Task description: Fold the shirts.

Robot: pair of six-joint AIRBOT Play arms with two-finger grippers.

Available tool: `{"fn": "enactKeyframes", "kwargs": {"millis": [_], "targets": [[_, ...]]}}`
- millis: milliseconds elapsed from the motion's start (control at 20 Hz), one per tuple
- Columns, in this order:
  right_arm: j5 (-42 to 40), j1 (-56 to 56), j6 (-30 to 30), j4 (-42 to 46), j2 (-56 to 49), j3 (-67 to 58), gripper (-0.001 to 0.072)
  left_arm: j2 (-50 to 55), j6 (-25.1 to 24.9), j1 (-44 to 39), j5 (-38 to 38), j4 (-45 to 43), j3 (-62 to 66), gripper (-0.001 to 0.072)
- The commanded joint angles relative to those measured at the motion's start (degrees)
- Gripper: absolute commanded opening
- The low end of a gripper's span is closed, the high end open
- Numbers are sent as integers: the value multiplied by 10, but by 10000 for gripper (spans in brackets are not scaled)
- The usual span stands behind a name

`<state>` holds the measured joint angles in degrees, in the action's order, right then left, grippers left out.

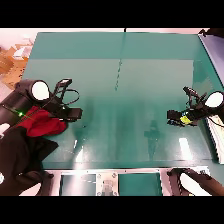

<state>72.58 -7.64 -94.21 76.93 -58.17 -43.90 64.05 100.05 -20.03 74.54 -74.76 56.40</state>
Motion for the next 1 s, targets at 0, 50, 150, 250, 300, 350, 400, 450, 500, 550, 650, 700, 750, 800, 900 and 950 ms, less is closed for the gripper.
{"fn": "enactKeyframes", "kwargs": {"millis": [0, 50, 150, 250, 300, 350, 400, 450, 500, 550, 650, 700, 750, 800, 900, 950], "targets": [[0, 0, 0, 0, 0, 0, 13, 0, 0, 0, 0, 0, 0, 28], [0, 0, 0, 0, 0, 0, 12, 0, 0, 0, 0, 0, 0, 29], [0, 0, 0, 0, 0, 0, 12, 0, 0, 0, -1, -2, 0, 29], [0, 0, 0, 0, 0, 0, 12, 0, 0, 0, -2, -31, 0, 28], [0, 0, 0, 0, 0, 0, 12, 0, 2, 0, 2, -64, 0, 29], [0, 0, 0, 0, 0, 0, 13, 0, 8, 0, 7, -110, 0, 31], [0, 0, 0, 0, 0, 0, 13, 0, 18, 0, 10, -160, 0, 231], [0, 0, 0, 0, 0, 0, 12, 0, 34, 0, 10, -213, 0, 687], [0, 0, 0, 0, 0, 0, 13, 0, 53, 2, 15, -273, 0, 711], [0, 0, 0, 0, 0, 0, 13, 2, 56, 9, 26, -313, 0, 714], [0, 0, 0, 0, 0, 0, 12, 7, 55, 49, 28, -330, -2, 714], [0, 0, 0, 0, 0, 0, 12, 10, 54, 75, 6, -330, -8, 715], [0, 0, 0, 0, 0, 0, 13, 16, 52, 101, -24, -330, -18, 714], [0, 0, 0, 0, 0, 0, 12, 25, 41, 122, -50, -330, -28, 714], [0, 0, 0, 0, 0, 0, 13, 50, 18, 158, -88, -330, -45, 714], [-5, 0, 0, 0, 0, 0, 13, 66, 14, 174, -104, -330, -52, 714]]}}
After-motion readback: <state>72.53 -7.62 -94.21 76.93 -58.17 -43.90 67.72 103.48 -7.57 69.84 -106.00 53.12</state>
